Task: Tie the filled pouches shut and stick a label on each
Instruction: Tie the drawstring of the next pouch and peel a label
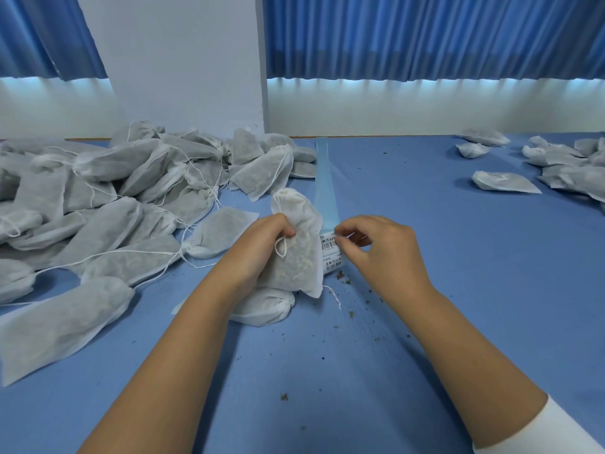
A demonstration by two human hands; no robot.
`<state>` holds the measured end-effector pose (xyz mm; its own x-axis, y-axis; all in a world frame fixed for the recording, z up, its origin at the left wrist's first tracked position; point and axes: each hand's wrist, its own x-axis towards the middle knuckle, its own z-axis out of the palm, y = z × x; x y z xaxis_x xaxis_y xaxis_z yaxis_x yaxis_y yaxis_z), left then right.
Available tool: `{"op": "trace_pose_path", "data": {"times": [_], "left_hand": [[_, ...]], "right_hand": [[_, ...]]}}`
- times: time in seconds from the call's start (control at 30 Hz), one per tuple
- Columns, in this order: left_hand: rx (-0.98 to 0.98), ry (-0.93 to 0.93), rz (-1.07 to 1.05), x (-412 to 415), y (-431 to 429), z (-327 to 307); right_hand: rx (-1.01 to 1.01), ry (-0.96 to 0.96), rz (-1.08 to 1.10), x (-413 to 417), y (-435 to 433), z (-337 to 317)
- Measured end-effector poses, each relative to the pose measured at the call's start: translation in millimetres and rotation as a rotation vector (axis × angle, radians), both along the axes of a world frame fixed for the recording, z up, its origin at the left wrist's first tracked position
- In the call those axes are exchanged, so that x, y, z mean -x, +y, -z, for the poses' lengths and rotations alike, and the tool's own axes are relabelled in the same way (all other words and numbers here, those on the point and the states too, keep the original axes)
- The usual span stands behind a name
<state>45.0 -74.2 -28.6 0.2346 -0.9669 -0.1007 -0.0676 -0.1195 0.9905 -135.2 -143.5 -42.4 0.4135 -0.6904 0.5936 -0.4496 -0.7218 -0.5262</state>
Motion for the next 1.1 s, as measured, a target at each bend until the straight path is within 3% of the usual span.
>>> {"op": "trace_pose_path", "data": {"times": [0.57,0.7,1.1], "left_hand": [[-0.037,0.0,-0.029,3.0,2.3,-3.9],[-0.017,0.067,-0.005,5.4,3.1,-4.5],[-0.031,0.033,-0.043,4.3,4.8,-4.3]], "right_hand": [[0.086,0.046,0.093,-0.6,1.0,3.0],[0.052,0.062,0.103,-0.7,0.5,3.2],[0.047,0.087,0.095,-1.0,0.1,3.4]]}}
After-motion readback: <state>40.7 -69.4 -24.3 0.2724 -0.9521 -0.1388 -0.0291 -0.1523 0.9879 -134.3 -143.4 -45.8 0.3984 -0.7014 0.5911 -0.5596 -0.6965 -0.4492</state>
